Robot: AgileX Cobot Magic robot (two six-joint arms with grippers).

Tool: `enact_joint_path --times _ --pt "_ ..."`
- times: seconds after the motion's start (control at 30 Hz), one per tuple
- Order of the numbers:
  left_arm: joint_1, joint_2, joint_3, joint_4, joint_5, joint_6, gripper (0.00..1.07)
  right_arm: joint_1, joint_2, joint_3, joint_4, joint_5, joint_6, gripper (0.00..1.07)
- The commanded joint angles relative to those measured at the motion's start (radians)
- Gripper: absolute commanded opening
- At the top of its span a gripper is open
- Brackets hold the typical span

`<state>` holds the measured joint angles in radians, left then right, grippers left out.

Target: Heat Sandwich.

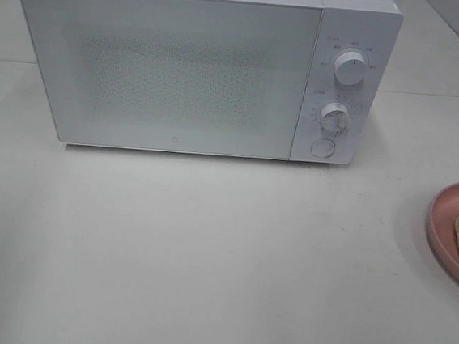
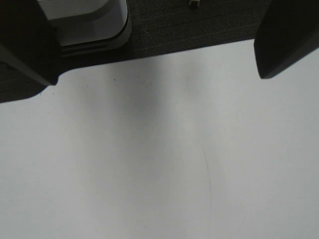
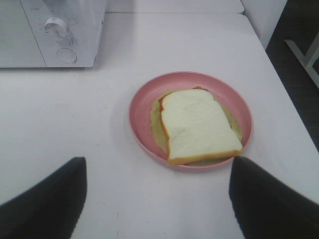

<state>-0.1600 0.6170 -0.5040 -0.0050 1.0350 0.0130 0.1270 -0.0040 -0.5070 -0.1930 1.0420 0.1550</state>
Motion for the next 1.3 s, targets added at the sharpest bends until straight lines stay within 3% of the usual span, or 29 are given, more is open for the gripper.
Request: enact_joint_path --times 0.03,0.53,0.77,0.93,1.3 --pt "0.003 -0.092 0.009 -0.013 -0.004 0.001 1.04 -0.007 -0.026 0.001 -0.004 -0.003 0.000 0.76" --pt "0.003 -0.435 0.009 -0.013 -0.006 0.001 1.04 -0.007 -0.026 0.001 -0.004 -0.003 0.000 0.76" --pt "0.101 -0.615 0.009 -0.015 -0.006 0.001 1.04 -0.007 -0.026 0.001 -0.004 -0.003 0.000 0.76" --pt "0.163 -0.643 0.011 -0.015 -0.007 0.001 1.04 -0.007 -0.026 0.001 -0.004 -0.003 0.000 0.76" --pt "0.172 -0.649 0.011 -0.014 -0.007 0.002 1.04 -0.007 -0.026 0.001 -0.004 -0.003 0.000 0.76"
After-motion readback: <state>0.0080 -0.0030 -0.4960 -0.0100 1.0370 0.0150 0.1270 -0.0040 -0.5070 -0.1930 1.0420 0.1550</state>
